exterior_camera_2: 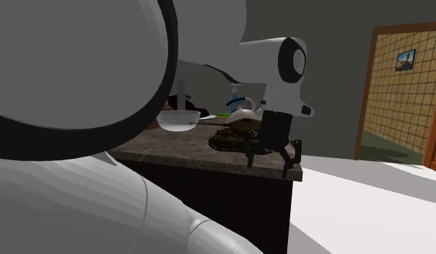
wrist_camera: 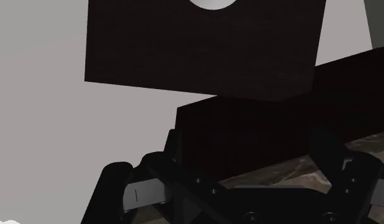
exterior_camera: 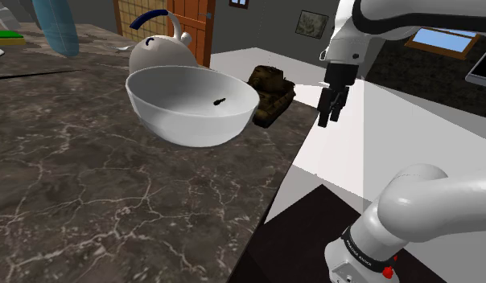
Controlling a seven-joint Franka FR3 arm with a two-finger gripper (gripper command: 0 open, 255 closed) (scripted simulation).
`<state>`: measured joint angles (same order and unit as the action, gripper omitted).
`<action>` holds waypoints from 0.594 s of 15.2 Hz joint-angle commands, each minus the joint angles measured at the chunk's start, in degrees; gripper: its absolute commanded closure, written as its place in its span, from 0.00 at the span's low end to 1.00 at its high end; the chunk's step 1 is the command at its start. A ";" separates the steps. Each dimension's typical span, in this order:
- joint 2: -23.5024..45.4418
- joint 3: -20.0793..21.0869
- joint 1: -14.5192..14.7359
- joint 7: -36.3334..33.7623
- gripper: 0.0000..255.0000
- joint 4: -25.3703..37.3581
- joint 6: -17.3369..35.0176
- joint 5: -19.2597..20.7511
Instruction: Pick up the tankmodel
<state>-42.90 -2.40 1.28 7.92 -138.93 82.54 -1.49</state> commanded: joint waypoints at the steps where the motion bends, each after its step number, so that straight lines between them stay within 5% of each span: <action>1: 0.00 0.00 0.00 0.00 0.00 0.00 0.00 0.00; 9: -1.69 14.23 -5.01 -32.41 0.00 6.80 -2.06 -10.56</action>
<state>-44.38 10.23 -2.92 -19.97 -133.21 80.89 -10.96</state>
